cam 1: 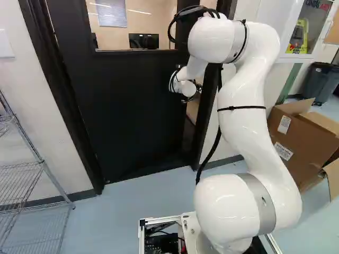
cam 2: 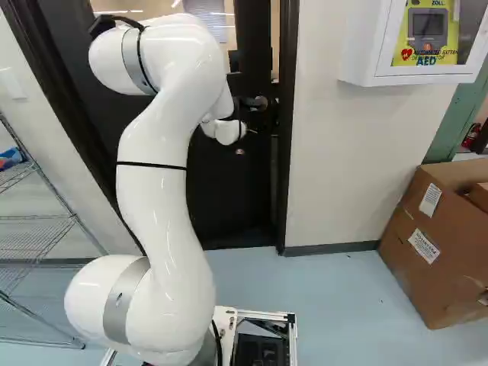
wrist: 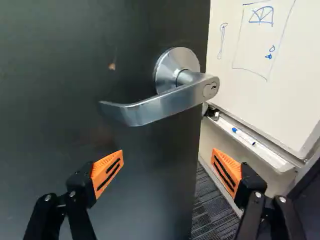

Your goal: Open the door and move inside

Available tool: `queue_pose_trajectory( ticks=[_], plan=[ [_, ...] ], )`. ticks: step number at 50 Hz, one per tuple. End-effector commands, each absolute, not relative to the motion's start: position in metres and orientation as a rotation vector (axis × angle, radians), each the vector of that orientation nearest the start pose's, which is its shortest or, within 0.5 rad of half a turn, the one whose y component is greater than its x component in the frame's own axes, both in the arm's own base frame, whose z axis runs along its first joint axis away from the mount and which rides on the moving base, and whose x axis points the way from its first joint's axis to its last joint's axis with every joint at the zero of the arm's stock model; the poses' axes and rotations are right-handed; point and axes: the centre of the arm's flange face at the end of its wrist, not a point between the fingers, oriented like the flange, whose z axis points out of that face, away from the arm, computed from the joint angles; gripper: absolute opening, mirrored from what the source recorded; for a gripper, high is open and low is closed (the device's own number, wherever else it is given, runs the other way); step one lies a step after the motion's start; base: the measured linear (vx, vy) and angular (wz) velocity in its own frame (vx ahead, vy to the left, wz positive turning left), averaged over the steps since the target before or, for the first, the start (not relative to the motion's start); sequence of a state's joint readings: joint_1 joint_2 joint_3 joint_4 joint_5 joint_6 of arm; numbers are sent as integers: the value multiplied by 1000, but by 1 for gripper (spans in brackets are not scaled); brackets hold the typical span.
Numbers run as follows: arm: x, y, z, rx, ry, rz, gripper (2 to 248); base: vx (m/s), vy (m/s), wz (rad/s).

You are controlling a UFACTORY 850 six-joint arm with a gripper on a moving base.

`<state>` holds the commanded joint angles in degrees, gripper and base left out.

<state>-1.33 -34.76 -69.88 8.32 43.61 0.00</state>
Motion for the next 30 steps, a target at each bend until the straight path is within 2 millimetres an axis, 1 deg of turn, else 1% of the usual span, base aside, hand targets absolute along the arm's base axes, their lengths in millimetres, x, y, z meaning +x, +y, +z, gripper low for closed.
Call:
queue_pose_trajectory(
  ticks=[8,18,23,30],
  plan=[
    [671,-8,405,-2446,123,-1981,247,0,0,0],
    [669,14,404,-2449,-67,-1944,247,0,0,0],
    [670,26,402,-2448,-163,-1924,247,0,0,0],
    [678,40,399,-2446,-294,-1894,247,0,0,0]
  ],
)
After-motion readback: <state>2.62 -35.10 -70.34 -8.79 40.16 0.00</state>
